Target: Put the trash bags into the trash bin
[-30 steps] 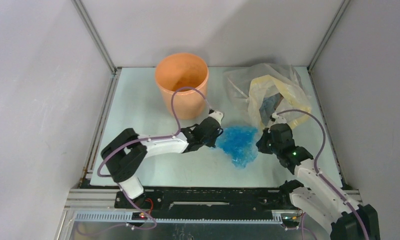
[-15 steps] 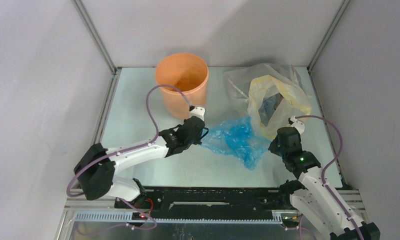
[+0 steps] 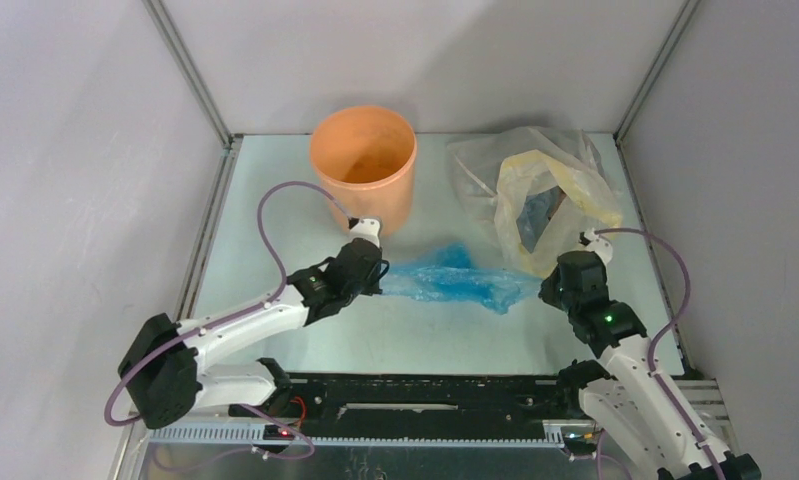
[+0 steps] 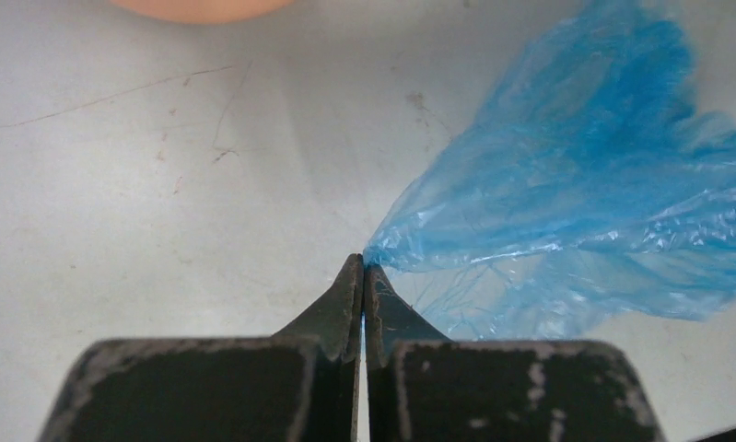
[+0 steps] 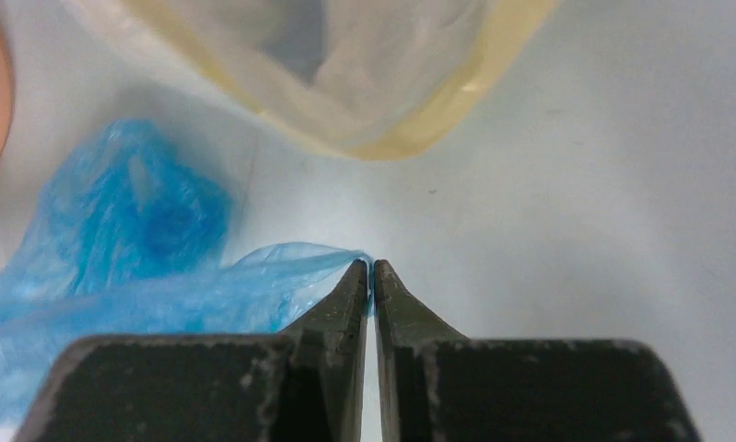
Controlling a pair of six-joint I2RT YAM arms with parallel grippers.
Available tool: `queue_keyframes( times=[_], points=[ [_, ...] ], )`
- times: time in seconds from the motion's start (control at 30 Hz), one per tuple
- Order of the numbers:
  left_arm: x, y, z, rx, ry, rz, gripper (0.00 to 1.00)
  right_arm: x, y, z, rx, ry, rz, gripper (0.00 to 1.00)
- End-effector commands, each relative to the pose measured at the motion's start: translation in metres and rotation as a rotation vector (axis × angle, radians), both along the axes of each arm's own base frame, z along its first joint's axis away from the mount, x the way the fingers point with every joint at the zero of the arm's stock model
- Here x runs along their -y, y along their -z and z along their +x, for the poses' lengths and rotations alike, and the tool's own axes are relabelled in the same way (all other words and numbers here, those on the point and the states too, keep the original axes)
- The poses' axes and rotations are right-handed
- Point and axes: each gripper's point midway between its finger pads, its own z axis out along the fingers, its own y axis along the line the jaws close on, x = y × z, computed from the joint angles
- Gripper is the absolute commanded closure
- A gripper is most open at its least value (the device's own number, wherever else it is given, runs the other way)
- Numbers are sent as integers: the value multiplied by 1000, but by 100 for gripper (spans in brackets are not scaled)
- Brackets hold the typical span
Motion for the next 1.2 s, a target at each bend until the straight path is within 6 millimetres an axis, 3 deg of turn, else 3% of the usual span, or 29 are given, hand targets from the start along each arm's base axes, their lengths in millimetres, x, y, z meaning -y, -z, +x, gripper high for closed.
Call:
queue_keyframes(
  times=[0.0,0.13,0.27,0.4,0.73,0.87,1.17],
  points=[
    [21,-25,-7,21,102,-122,100,-55,-36,8,115,-360,91,79],
    [39,-44,-13,18,185,-192,100,-99,-58,-4,205,-648,143,45],
    [42,-57,-16,21,222,-207,100,-131,-69,-14,253,-846,88,34],
    [41,-67,-16,44,235,-201,100,-150,-78,-12,309,-933,16,24],
    [34,-76,-14,77,249,-150,100,-185,-85,12,386,-1116,-52,18],
    [28,-77,-11,89,239,-115,100,-197,-75,29,385,-1164,-87,21],
    [0,-48,0,82,128,35,100,-205,-53,56,350,-1295,-20,24]
  ],
)
